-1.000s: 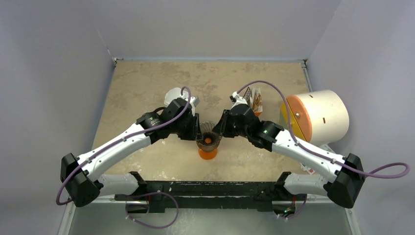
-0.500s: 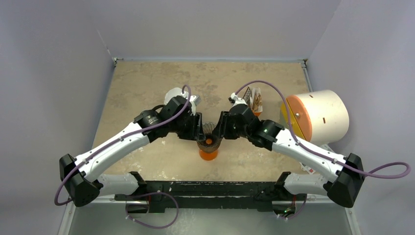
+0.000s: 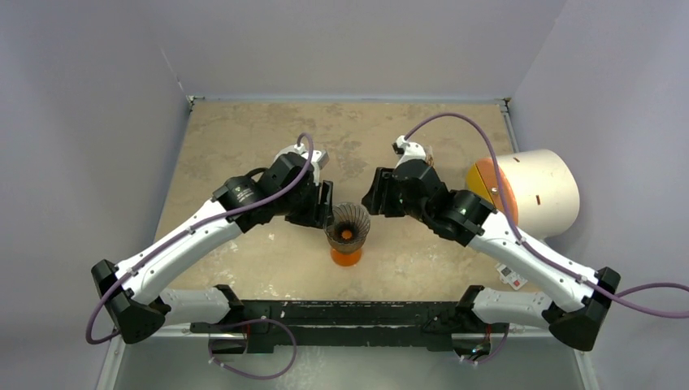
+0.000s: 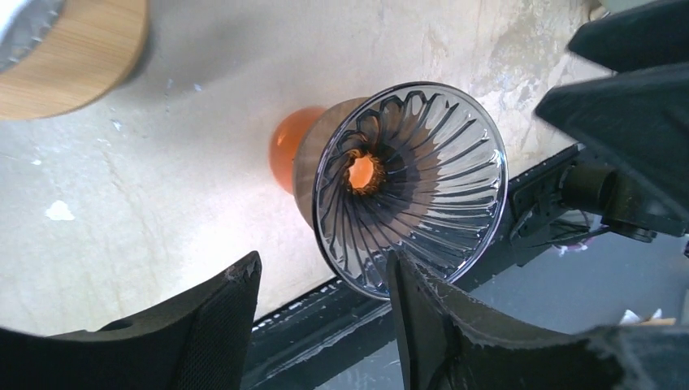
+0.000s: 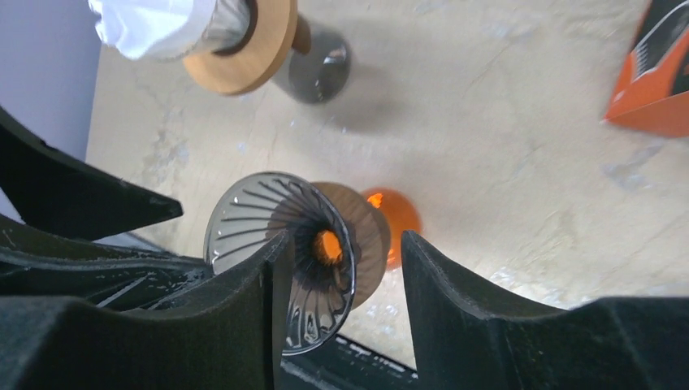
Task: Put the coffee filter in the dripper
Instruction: Place the coffee dripper in the dripper holder, then pick up the coffee filter from the coffee filter holder.
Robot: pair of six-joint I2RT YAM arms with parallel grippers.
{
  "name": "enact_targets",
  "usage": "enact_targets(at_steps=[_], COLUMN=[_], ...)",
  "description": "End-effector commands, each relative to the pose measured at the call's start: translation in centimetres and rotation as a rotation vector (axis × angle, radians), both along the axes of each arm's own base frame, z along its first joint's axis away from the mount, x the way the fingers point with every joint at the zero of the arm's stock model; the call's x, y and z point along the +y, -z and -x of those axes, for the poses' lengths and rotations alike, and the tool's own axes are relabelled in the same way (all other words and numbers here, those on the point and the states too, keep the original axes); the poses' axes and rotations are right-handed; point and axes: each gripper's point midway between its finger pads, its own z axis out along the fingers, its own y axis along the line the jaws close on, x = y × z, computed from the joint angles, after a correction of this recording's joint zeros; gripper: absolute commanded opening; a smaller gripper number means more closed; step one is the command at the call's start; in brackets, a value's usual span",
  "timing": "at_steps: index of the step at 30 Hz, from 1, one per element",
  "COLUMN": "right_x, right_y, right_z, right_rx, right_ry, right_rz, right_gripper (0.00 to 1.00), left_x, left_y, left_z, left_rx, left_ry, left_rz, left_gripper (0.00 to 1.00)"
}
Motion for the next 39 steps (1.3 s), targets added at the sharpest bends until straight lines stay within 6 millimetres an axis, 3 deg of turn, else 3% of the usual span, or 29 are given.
enact_targets(at_steps=[1, 9, 12, 18, 27, 39], right_x=[-3.6, -7.8, -9.1, -11.2, -14.0, -13.3], right_y=[-2.9, -4.0, -3.9, -2.6, 0.2, 1.8], right_z=[-2.0, -5.4, -7.0, -10.2, -14.3, -16.6], right_rx=[-0.148, -0.239, -0.235, -0.178, -0.094, -0.042], right_ry=[0.084, 0.186, 0.214, 0.258, 0.332, 0.301], right_rz=[0.155, 0.428, 0.489, 0.556, 0.587, 0.535], right_gripper=[0.54, 0.56, 0.56, 0.56, 0.53, 0.45], left_x=[1.7, 5.9, 6.3, 8.5, 9.9, 10.7], left_y=[-3.0, -3.2, -3.6, -3.9, -2.8, -0.8], left_z=[-1.1, -2.3, -2.3, -2.8, -3.2, -2.7], left_rx=[-0.135, -0.244, -0.284, -0.362, -0.460, -0.443], left_ry=[-0.013, -0.104, -0.100, -0.166, -0.196, -0.187], left_rz=[-0.022, -0.175, -0.169, -0.210, -0.207, -0.250], left_gripper=[0.57, 0.64, 0.70, 0.80, 0.80, 0.79])
